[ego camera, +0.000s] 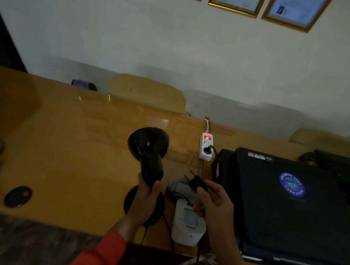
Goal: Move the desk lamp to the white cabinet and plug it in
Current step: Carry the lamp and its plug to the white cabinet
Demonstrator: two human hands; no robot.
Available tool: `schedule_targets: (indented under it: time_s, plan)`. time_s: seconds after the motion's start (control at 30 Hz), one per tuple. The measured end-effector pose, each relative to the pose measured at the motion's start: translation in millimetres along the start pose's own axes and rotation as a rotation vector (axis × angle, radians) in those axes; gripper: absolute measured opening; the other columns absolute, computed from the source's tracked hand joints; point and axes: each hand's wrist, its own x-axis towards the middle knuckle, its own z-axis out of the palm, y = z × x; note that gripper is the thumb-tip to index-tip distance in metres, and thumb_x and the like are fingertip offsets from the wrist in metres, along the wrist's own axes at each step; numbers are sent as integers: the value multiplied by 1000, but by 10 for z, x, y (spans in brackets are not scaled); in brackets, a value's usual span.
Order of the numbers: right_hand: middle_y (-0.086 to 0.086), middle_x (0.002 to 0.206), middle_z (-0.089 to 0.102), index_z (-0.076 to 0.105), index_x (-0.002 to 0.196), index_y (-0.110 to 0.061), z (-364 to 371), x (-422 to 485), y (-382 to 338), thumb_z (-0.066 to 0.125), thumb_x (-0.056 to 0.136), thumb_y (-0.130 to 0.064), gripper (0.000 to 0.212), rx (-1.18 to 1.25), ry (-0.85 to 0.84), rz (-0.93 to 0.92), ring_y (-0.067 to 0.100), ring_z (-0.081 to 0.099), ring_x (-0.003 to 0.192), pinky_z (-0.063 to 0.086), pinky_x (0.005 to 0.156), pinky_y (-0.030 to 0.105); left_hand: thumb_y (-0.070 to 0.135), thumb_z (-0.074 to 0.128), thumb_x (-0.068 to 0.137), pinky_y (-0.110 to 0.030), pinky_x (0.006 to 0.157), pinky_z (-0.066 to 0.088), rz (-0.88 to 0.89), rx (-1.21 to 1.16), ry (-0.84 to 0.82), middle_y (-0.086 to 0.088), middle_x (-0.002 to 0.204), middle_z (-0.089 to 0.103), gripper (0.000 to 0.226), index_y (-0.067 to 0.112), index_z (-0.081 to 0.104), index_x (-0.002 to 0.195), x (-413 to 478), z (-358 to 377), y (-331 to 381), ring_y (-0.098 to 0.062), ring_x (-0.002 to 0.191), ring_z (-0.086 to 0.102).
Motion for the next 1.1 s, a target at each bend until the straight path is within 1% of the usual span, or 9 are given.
schedule_targets:
  time_s: [0.1,0.17,0.3,0.43,0.57,0.73,0.83,1.0,1.1]
  plan:
    - [-3,64,70,62,95,-21,-45,19,-23,63,86,-8,15,41,-64,27,10,58,47,48,44,19,57,31,79,-39,106,31,-24,-19,70,-12,148,32,79,17,16,145,-33,-13,21,-31,138,28]
    - [-3,65,70,62,99,-18,-74,37,-64,63,86,-10,15,58,-108,20,10,57,46,46,43,20,76,32,73,-53,104,36,-18,-21,100,-26,143,36,98,6,24,141,-85,-68,55,-43,130,37]
    - [0,64,66,62,101,-20,-62,88,-205,61,86,-12,17,120,-214,-6,8,51,45,41,41,18,95,30,54,-50,110,32,28,-22,212,-7,142,41,113,25,23,143,-243,-277,150,-24,129,40]
    - [-2,66,64,60,104,-16,91,73,-399,65,80,-13,24,184,-347,-10,5,52,46,43,42,16,96,25,54,-37,94,41,141,20,301,10,113,53,90,38,39,121,-413,-596,297,-2,105,51]
    - [4,83,72,62,103,-21,399,-28,-533,70,75,-15,30,131,-432,-43,5,53,47,42,41,18,88,22,69,-27,77,45,277,93,410,0,85,56,91,9,50,105,-645,-1023,496,-9,79,56]
    - [2,64,68,66,92,-34,945,-249,-637,73,65,-32,29,75,-582,-110,11,54,46,39,41,23,86,21,71,-19,74,44,323,163,535,-1,84,55,91,5,52,99,-1133,-1589,609,-3,78,55]
    - [1,67,71,65,90,-35,1360,-434,-641,74,74,-17,26,45,-640,-83,12,55,47,41,42,23,88,21,68,-13,72,42,319,165,625,0,86,54,97,3,51,105,-1476,-1932,676,-1,79,54]
    - [-1,91,76,62,98,-25,2097,-931,-638,67,81,-5,27,51,-797,-73,6,54,46,43,40,16,88,22,68,-12,96,35,306,190,822,7,130,47,100,18,36,138,-2135,-2595,711,2,120,43]
    - [-2,86,76,61,100,-23,2550,-1283,-621,65,82,-2,28,77,-882,-53,6,54,46,41,39,15,89,22,67,-5,92,36,292,213,940,-7,134,47,101,18,36,137,-2538,-3014,723,-14,124,42]
